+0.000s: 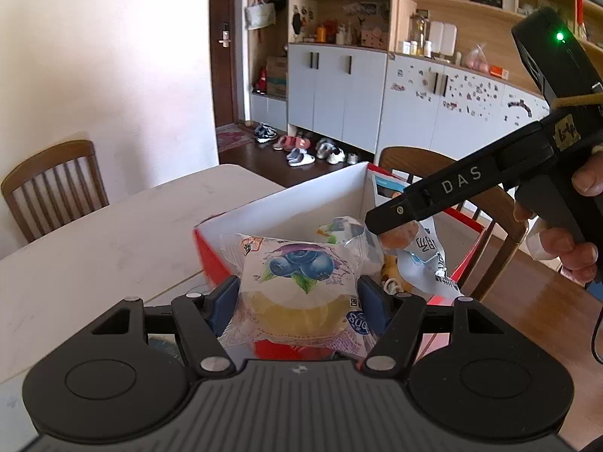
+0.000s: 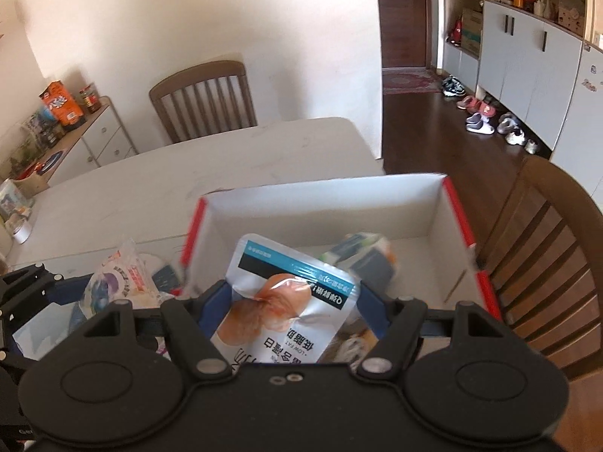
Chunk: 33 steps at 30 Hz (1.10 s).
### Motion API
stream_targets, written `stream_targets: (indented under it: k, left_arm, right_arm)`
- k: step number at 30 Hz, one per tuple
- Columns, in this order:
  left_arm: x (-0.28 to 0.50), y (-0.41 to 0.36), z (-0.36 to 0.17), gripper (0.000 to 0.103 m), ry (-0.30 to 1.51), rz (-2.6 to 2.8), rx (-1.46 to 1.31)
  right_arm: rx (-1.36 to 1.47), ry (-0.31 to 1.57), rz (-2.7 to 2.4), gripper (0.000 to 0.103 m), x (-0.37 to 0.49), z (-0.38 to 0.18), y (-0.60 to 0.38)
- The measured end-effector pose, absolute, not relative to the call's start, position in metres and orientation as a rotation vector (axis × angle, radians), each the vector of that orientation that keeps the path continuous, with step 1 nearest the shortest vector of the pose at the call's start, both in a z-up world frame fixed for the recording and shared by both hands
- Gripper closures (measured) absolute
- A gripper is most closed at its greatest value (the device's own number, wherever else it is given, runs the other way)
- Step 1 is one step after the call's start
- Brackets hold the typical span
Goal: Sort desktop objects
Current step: 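Carry the cake pack and snack packet over the red shoebox with both tools, then lower both tools into the box and open them to release cake and packet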
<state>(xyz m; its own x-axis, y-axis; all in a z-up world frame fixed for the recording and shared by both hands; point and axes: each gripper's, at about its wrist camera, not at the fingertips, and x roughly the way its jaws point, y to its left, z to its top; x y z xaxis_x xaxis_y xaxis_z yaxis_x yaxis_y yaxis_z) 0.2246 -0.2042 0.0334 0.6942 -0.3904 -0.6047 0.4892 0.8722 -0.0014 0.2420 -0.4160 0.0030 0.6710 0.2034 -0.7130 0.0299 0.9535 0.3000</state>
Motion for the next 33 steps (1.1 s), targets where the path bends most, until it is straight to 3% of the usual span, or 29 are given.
stream_targets:
  k: [19, 33]
  left_arm:
    - [0.303, -0.262, -0.008, 0.036, 0.809, -0.476, 0.277]
    - [0.318, -0.277, -0.032, 0.034, 0.931, -0.486, 0.331]
  right_arm:
    - [0.206, 0.889, 0.071, 0.031, 0.277, -0.046, -0.458]
    - [0.066, 0.917, 0.136, 0.031, 0.281, -0.069, -0.437]
